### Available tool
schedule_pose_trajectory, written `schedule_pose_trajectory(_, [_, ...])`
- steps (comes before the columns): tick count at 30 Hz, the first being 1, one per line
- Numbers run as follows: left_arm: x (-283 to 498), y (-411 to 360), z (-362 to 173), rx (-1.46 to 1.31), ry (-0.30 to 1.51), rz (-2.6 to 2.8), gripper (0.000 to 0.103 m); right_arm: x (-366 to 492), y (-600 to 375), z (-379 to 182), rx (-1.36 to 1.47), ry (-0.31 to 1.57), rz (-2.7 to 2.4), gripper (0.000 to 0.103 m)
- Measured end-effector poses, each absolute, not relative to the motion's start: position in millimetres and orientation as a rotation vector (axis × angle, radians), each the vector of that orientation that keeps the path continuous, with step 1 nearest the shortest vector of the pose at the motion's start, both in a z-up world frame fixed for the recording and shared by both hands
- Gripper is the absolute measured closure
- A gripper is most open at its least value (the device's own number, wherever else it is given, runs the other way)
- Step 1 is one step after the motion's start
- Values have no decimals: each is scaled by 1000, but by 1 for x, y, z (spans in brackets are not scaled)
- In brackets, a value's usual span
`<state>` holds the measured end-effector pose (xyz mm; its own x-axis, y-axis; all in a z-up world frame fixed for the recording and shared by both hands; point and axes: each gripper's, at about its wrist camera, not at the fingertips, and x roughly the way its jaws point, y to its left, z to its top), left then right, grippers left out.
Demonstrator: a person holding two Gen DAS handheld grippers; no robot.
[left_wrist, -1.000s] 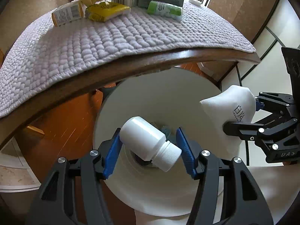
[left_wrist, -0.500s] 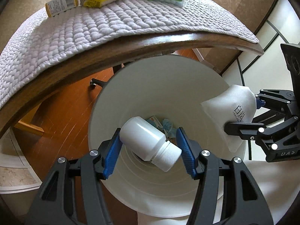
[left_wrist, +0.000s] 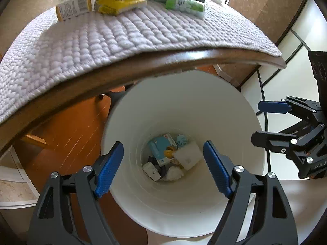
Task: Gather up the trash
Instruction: 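Open both tools to drop the bottle and pouch into the bin, then move both open tools up from the bin back over the blanket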
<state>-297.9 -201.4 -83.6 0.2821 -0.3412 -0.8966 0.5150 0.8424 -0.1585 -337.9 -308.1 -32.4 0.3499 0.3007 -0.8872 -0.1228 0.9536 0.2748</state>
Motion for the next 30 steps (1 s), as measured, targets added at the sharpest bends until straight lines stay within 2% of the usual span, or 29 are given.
schedule_pose_trajectory(5, [-296, -188, -63, 153, 1101, -569, 21, -332, -309, -12, 106, 1104, 230, 12])
schedule_pose_trajectory(9, [-294, -178, -35, 125, 996, -536, 2, -325, -312, 12, 25, 1007, 151, 5])
schedule_pose_trajectory(15, [-271, -164, -7, 64, 891, -432, 2, -300, -315, 40, 20, 897, 115, 5])
schedule_pose_trajectory(30, [-202, -141, 2, 140, 836, -290, 2, -216, -329, 64, 104, 831, 83, 5])
